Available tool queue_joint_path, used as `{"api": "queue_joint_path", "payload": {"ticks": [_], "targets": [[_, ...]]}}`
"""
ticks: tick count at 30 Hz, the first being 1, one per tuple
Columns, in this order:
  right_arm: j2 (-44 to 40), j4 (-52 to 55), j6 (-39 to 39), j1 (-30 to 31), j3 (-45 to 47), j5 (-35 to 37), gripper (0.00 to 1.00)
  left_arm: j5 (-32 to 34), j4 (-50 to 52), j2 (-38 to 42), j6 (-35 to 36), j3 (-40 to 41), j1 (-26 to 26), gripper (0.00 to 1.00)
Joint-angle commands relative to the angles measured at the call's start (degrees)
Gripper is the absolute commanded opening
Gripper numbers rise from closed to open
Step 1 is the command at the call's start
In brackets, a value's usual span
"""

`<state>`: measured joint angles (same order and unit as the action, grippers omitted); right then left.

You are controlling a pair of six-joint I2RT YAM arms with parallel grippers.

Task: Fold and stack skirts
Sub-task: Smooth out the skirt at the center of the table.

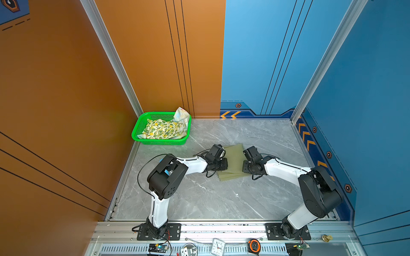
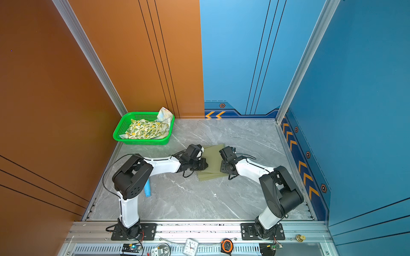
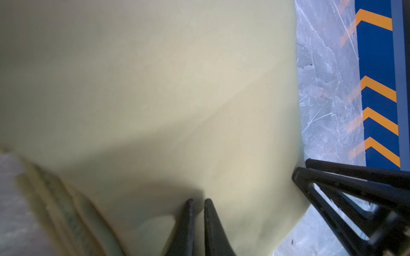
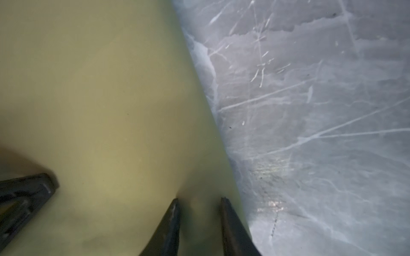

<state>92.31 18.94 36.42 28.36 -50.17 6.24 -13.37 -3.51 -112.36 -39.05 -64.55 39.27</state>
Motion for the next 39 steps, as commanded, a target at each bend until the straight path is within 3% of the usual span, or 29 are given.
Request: {"api": "queue_joint_path", "payload": {"ticks": [1,7,15,24,31,34,39], "targets": [[-0.6,0.79,0.17,-0.39,-1.14,-0.04,0.33,0.04,3.45,-0.11,-0.35,1.4,-0.46,0.13],[-0.41,1.36,-2.53,-1.99,-10.74,0.15,0.33,0.09,3.42,-0.12,-0.4,1.56,-0.26,0.12],[11.82,-2.37,-3.13,-3.24,-21.68,0.16,0.33,-0.25,3.42,-0.15,-0.24,1.75,-0.24,0.12],[24.01,-4.04,-1.23,-5.69,-25.76,-3.33,0.32,-0.69,3.18,-0.58,-0.15,1.56,-0.47,0.12],[18.98,-2.72,-3.75,-7.16,-26.89,-4.4,0.36,-2.58,3.04,-0.13,-0.25,0.35,-0.72,0.13],[14.42,-1.27,-5.57,-7.53,-26.03,-4.25,0.4,-3.96,3.01,2.1,-0.76,-0.72,-1.53,0.19],[5.81,0.49,-8.56,-6.56,-21.94,-1.28,0.45,-6.26,5.04,9.18,-1.12,-2.32,-3.6,0.48]]}}
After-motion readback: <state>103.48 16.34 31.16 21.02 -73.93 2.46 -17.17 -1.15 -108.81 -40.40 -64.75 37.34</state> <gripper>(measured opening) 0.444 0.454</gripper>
